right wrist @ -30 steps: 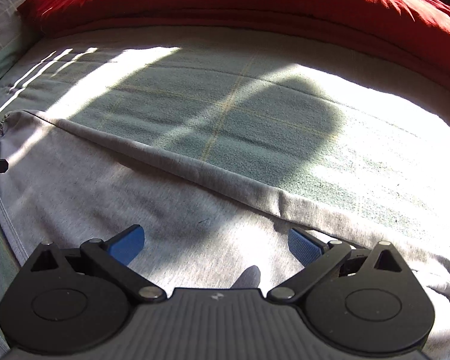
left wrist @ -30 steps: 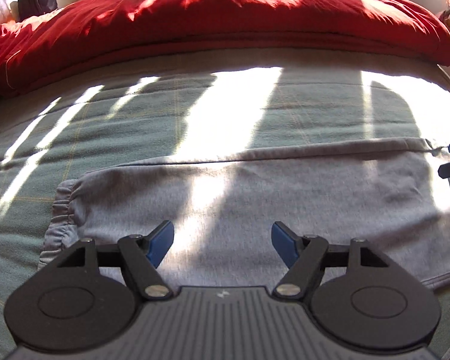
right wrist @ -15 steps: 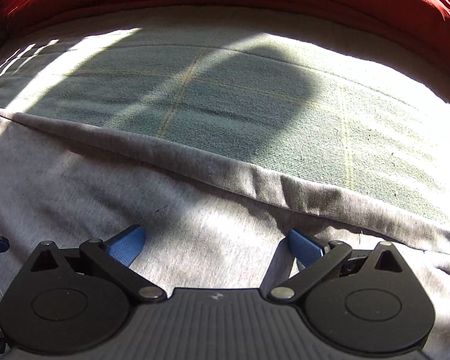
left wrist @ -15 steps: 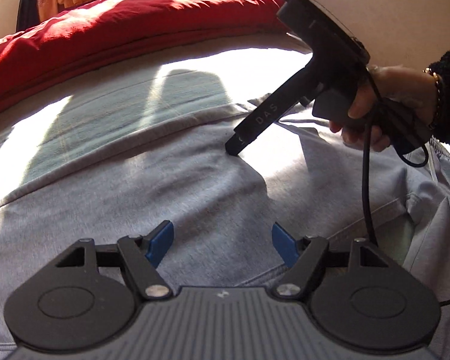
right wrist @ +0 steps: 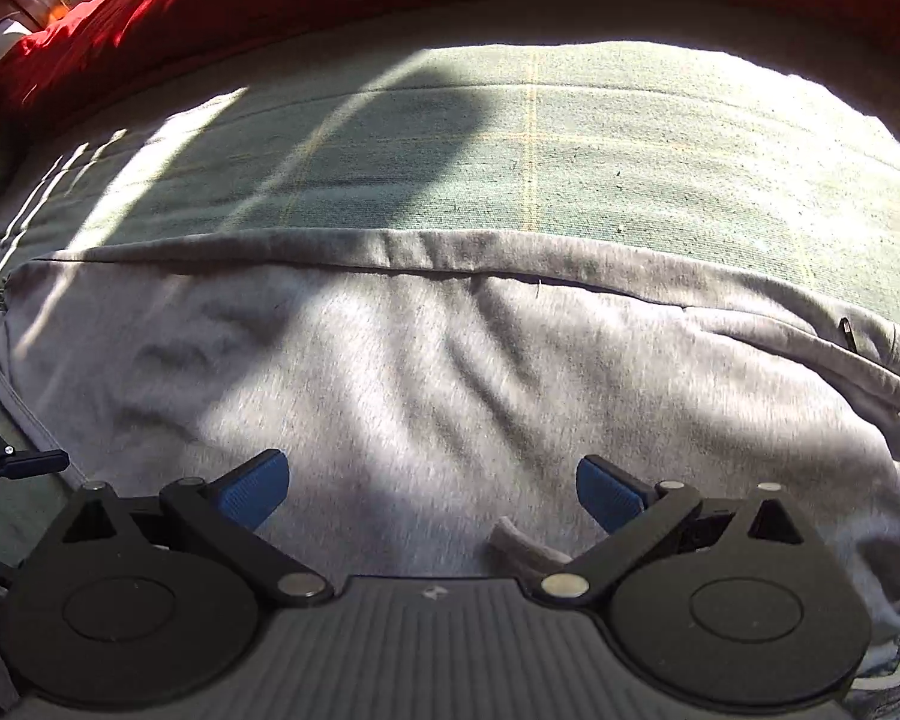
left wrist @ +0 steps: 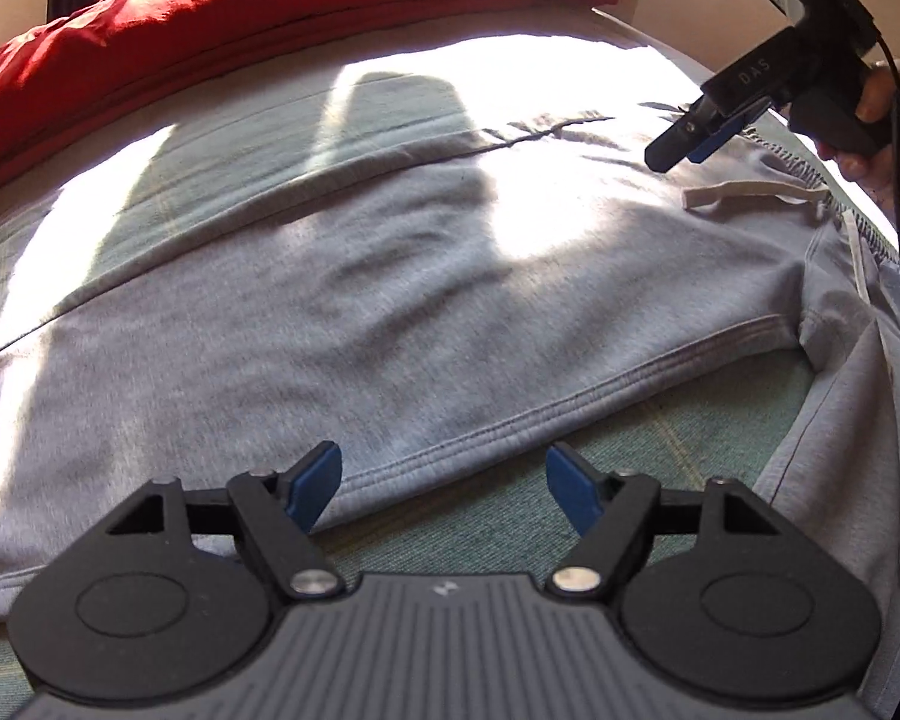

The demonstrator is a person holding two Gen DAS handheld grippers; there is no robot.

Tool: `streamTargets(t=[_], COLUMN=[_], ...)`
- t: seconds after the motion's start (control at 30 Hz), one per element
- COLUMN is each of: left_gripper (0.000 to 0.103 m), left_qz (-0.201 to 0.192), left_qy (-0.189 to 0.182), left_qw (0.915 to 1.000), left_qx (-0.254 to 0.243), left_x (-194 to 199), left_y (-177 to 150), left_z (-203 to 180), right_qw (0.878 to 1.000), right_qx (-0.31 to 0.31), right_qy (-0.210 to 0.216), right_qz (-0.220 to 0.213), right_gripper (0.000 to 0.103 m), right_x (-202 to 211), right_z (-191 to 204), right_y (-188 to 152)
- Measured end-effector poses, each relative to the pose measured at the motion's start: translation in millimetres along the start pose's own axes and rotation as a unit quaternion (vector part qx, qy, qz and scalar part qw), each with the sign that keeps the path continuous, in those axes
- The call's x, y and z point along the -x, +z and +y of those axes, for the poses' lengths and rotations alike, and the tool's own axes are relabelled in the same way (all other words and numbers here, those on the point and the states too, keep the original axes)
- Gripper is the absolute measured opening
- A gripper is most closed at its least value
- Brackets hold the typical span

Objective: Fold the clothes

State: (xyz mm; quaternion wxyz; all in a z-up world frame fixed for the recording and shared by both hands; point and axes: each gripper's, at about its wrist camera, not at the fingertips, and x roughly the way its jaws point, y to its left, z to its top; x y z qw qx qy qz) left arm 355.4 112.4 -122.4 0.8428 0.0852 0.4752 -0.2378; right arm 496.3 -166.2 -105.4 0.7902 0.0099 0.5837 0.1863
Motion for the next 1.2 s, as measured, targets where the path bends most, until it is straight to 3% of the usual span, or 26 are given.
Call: streamTargets(t=[0.1,0.5,0.67,0.87,1.2], left_gripper=[0.076,0.077,0.077,0.078,0.078], left_qz=[0.001,0.024,0.025,0.02,0.012], left_qy=[0.003,0.047,0.062,0.077,0.134], left_qw=[1.0,0.9979,0.997,0.996,0.989], left_qx=[0.008,0.037,0.04,0.042,0.061], left_x=[7,40,51,53,29], left_y=[2,-9,-18,-33,-37], left_z=[-7,-48,-66,-90,-105], right_qw=[0.999,0.998,0.996,0.99,0.981], right_qx=[-0.026,-0.028,-0.057,-0.109,-0.077], right_qy=[0.013,0.026,0.031,-0.015,-0.151], right_qz=[0.024,-0.04,-0.056,-0.089,-0.1], right_gripper=[0.103,0.103,0.103,0.103,0.103], right_x=[-12,21,60,53,-14], right_z=[-11,-16,-49,-95,-113], right_y=[-18,-25,-55,-70,-35])
